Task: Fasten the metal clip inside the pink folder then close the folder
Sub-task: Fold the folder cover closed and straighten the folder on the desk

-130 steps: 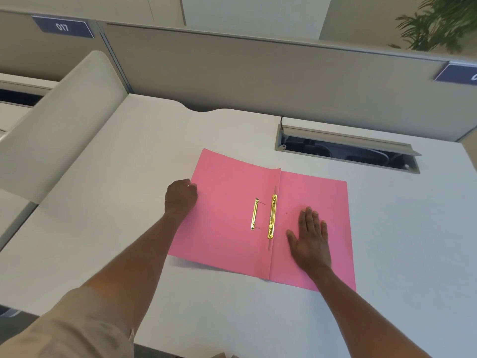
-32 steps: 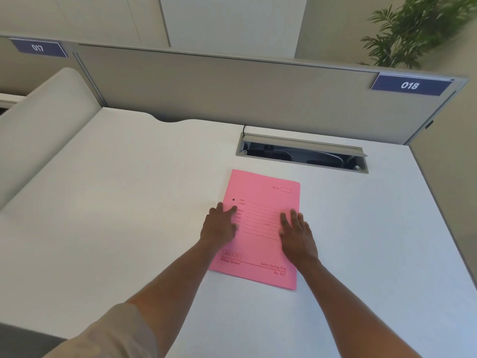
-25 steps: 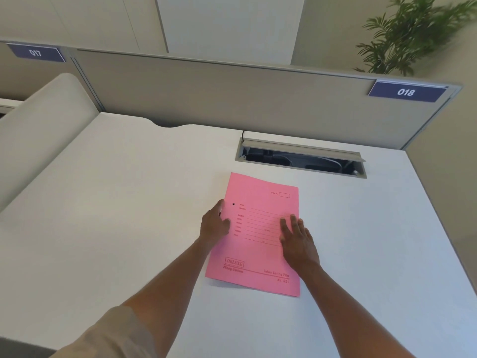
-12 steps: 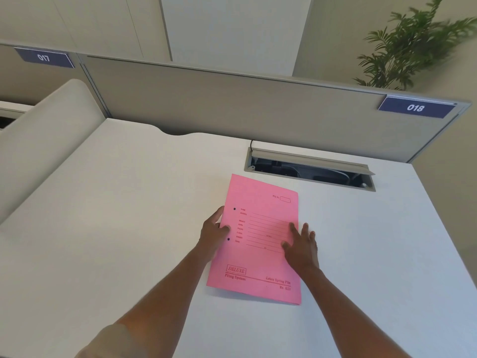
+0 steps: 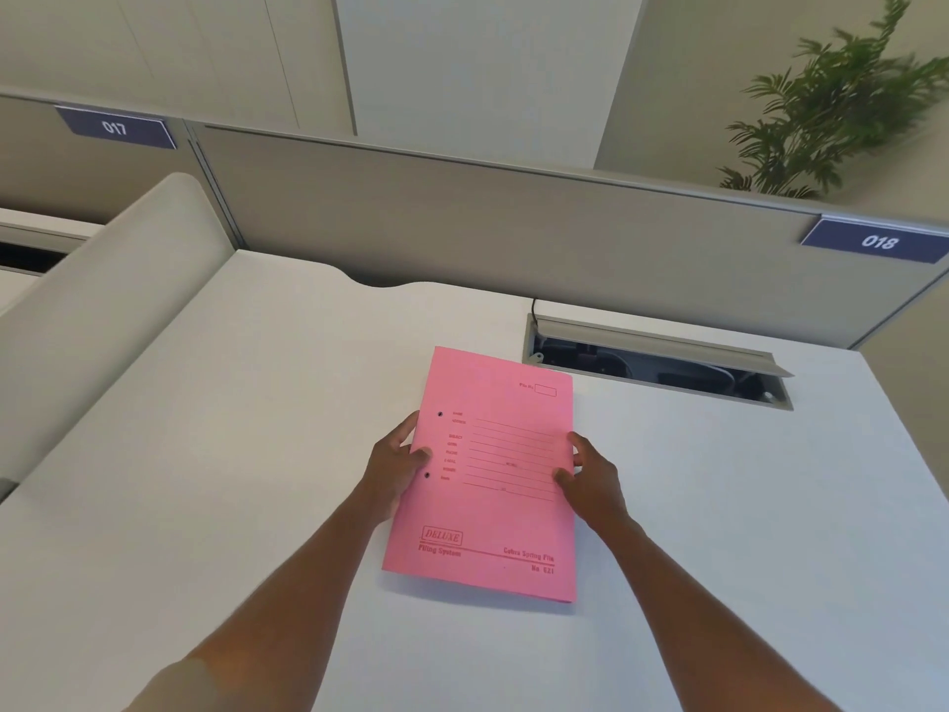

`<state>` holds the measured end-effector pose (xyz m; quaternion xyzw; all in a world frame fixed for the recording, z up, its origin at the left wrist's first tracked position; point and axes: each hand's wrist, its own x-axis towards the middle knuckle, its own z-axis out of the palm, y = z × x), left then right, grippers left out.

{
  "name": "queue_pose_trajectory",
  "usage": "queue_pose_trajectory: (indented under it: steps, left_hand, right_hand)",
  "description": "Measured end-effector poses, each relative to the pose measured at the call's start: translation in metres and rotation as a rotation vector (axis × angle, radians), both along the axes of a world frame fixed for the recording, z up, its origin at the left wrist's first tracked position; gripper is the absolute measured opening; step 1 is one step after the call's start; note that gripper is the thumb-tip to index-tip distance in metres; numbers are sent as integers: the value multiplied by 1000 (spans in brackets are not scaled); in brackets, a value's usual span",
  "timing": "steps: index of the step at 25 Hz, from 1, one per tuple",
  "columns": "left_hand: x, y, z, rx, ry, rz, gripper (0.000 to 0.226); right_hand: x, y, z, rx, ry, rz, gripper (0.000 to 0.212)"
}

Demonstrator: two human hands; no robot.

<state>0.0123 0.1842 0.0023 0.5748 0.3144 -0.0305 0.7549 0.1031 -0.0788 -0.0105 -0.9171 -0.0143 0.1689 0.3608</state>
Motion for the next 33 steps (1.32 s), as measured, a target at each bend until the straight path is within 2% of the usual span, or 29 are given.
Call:
queue_pose_trajectory:
  steps: [3, 8, 11, 18, 24, 28, 33]
  left_hand:
    - [9, 32, 2, 146, -1, -23, 58]
    - [39, 83, -4, 566, 16, -163, 46]
    - [67, 102, -8, 730, 57, -155, 43]
    - [136, 126, -28, 857, 138, -151, 56]
    - [170, 132, -42, 932, 152, -168, 56]
    - [173, 125, -45, 901, 170, -115, 56]
    - [170, 114, -35, 1150, 168, -199, 50]
  right_hand:
    - [12, 32, 7, 27, -24, 30, 62]
    - [46, 85, 14, 26, -81, 60, 58]
    - [75, 109, 11, -7, -100, 49, 62]
    - [133, 142, -5, -38, -104, -104, 29]
    - [151, 146, -22, -105, -125, -113, 25]
    - [154, 144, -27, -151, -154, -121, 27]
    - [148, 147, -24, -169, -259, -135, 24]
